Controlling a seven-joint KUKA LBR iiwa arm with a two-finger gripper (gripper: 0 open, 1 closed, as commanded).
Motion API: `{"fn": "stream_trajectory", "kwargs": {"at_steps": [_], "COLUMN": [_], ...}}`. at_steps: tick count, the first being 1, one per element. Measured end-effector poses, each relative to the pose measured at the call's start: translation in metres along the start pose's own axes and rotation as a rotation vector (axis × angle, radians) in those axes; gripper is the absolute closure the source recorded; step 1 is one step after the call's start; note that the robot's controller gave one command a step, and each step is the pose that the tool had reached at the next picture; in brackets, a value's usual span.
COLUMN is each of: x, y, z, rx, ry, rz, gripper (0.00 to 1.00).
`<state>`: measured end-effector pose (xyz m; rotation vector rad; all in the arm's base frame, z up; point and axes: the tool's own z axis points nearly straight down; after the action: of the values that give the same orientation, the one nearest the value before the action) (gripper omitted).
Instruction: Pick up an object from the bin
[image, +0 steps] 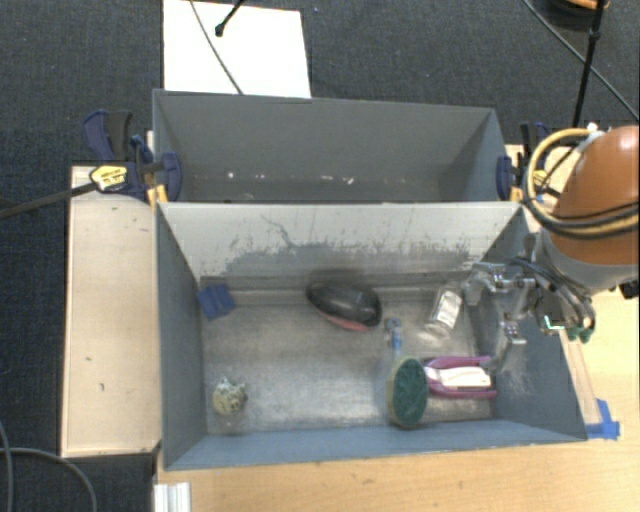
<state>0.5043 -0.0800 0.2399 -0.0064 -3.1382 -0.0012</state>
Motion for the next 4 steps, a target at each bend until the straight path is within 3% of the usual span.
{"fn": "stream_trajectory", "kwargs": {"at_steps": [1,2,3,4], "x": [0.023,0.024,0.023,0.023], "y": [-0.039,-0.032,-0.037,-0.038], "z": [0.169,0.139,0.139,0.168], "rx": [0.003,0.001,0.002,0.001], "ry": [-0.023,-0.009,-0.009,-0.016], "rz": [-0.032,0.107,0.101,0.187], "gripper": [0.0,0.0,0.0,0.0]}}
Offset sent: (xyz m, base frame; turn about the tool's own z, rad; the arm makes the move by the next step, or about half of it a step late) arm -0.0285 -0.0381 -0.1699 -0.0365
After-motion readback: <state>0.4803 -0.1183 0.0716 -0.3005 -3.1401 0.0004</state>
